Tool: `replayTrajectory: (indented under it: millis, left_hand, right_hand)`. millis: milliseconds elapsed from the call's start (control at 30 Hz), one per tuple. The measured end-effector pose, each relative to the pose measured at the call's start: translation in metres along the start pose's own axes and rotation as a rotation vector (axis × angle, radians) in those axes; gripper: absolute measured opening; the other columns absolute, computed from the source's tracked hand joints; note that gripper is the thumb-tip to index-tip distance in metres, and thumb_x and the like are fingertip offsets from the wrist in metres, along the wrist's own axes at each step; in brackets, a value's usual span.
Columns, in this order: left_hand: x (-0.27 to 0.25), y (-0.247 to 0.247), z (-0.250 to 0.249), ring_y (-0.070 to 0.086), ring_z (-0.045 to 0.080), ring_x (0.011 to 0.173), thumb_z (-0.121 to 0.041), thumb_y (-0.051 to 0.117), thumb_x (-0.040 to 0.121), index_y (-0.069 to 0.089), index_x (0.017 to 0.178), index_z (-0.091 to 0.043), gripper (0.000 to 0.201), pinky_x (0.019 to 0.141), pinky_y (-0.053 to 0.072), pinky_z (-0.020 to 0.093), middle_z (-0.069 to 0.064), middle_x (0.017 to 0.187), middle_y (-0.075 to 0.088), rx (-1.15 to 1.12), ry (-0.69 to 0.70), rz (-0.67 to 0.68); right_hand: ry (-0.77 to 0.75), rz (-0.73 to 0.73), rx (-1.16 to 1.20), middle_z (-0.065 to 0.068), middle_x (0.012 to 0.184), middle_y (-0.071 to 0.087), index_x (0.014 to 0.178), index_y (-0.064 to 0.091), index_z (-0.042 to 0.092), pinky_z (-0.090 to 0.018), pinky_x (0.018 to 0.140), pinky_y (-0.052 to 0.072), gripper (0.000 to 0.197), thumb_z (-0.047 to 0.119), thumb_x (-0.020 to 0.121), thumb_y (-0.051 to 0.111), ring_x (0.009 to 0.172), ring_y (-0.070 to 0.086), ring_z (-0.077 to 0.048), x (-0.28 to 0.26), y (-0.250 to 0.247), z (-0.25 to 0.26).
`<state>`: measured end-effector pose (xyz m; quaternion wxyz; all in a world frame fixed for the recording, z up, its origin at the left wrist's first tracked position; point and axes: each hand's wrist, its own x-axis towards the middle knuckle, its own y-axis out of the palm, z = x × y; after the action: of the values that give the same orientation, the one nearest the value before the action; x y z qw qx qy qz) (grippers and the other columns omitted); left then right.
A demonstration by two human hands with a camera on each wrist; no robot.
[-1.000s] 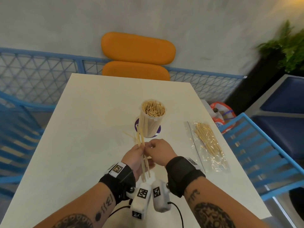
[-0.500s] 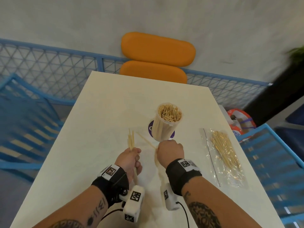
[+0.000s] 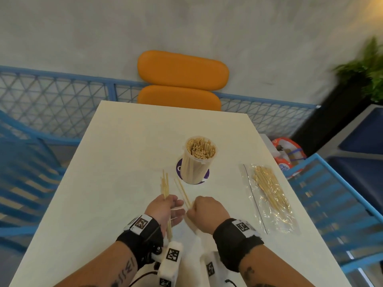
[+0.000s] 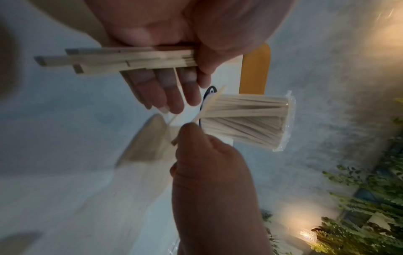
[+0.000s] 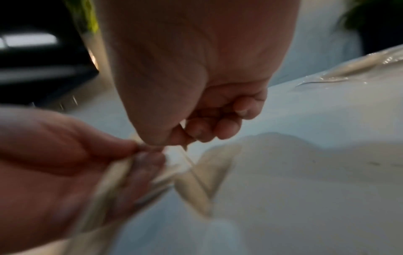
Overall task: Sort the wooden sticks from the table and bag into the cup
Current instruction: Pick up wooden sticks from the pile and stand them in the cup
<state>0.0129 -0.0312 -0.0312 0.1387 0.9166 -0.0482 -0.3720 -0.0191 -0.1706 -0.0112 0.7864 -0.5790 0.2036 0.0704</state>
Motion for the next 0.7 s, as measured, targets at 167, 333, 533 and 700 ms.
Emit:
replayTrajectory:
  millis: [167,333,533,700]
  left_hand:
    - [-0.019,0.020,-0.009,0.070,0.023,0.099,-0.021,0.040,0.107,0.060,0.111,-0.008,0.023,0.080,0.054,0.037,0.005,0.105,0.077,0.028,0.055,0.161]
    - [-0.027,0.033,-0.015,0.070,0.019,0.094,-0.024,0.037,0.108,0.059,0.106,-0.011,0.026,0.078,0.054,0.034,0.003,0.104,0.076,0.219,0.222,0.163]
    - [-0.025,0.029,-0.007,0.065,0.010,0.088,-0.027,0.048,0.102,0.062,0.114,-0.008,0.027,0.088,0.050,0.026,0.003,0.099,0.071,0.550,0.539,0.309]
    - [-0.017,0.029,-0.002,0.061,0.025,0.114,-0.004,0.043,0.100,0.057,0.125,-0.006,0.029,0.098,0.048,0.036,0.009,0.120,0.066,1.055,0.747,0.254]
  right_hand:
    - [-0.066,-0.072,0.214,-0.002,0.067,0.054,0.076,0.057,0.013,-0.037,0.063,0.045,0.025,0.029,0.092,0.047,0.062,0.049,-0.017,-0.020,-0.003,0.016]
    - [-0.107,-0.211,0.316,0.011,0.065,0.054,0.089,0.056,0.031,-0.028,0.063,0.046,0.013,0.027,0.097,0.046,0.067,0.054,-0.012,-0.033,-0.020,0.008]
    - [-0.275,-0.689,0.577,0.014,0.128,0.052,0.142,0.045,0.028,-0.018,0.088,0.047,0.047,0.032,0.097,0.055,0.107,0.054,0.000,-0.046,-0.058,0.006]
    - [-0.437,-0.559,0.469,-0.001,0.123,0.061,0.138,0.045,0.028,-0.025,0.086,0.050,0.034,0.024,0.104,0.042,0.097,0.064,-0.012,-0.044,-0.049,0.022]
